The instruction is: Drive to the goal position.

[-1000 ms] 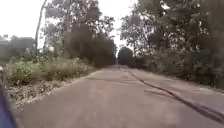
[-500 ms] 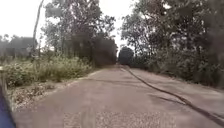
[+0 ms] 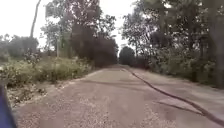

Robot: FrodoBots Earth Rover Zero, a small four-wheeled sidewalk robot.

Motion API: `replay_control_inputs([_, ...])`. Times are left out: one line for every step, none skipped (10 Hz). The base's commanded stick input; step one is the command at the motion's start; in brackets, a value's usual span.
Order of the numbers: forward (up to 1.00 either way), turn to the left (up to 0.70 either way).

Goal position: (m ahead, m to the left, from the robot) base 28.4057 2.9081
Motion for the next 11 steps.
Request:
replay_control_inputs([0.7, 0.0])
replay_control_inputs([0.7, -0.01])
replay_control_inputs([0.7, -0.01])
replay_control_inputs([0.7, -0.01])
replay_control_inputs([0.7, -0.01])
replay_control_inputs([0.7, -0.01])
replay_control_inputs([0.7, -0.01])
replay_control_inputs([0.7, -0.01])
replay_control_inputs([0.7, -0.01])
replay_control_inputs([0.7, -0.01])
replay_control_inputs([0.7, -0.01])
